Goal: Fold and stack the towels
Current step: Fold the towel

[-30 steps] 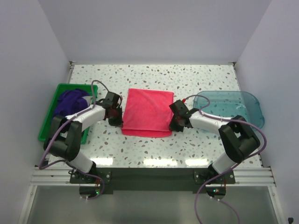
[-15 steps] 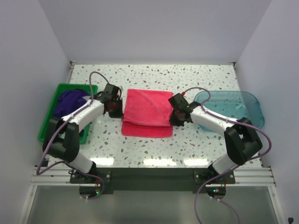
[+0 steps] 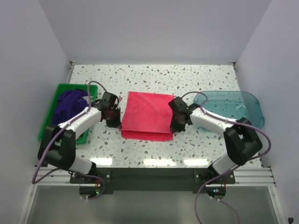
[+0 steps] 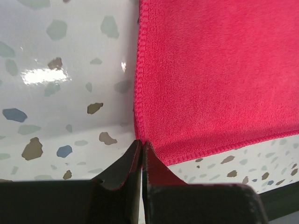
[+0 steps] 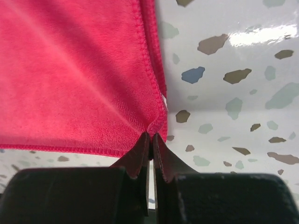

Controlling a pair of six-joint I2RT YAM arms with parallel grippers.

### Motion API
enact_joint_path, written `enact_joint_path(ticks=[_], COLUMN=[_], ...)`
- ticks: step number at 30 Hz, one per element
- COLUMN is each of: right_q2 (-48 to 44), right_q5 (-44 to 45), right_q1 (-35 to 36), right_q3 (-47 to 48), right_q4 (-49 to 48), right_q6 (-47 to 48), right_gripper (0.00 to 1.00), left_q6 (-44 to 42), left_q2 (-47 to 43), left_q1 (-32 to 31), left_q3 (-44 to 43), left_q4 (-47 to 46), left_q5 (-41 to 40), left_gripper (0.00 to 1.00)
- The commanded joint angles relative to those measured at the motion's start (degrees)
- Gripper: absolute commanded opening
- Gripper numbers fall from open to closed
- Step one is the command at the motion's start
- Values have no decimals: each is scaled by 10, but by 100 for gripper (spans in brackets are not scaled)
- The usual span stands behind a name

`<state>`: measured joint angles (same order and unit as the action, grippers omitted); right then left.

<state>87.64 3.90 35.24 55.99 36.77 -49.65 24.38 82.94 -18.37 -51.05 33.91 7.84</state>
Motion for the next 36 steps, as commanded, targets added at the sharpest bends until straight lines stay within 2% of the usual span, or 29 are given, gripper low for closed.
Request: enact_joint_path(ticks=[1,8,16,22,30,36], right_q2=[43,87,89,107,136,104], right_q5=[-31,-31,0,27,61,54], right_q1=[2,2,-5,-31,-79,-80], right_q3=[-21,-30,-40,-31,24,13], right_q4=[-19,-50,-43,-46,-40,-19], right_q6=[8,4,6,21,62,67], right_gripper=[0,0,0,0,0,0], left_q6=[-8,-14,-4,17,34,37], left_q2=[22,43,49,79,129,89], left_q1=[5,5,12,30,32,32], left_q3=[26,56,82,69,9,39], left_q4=[-32,-49,-74,-118,-141,-129], left_q5=[21,11,25,51,61,65], left_gripper=[0,0,0,0,0,0])
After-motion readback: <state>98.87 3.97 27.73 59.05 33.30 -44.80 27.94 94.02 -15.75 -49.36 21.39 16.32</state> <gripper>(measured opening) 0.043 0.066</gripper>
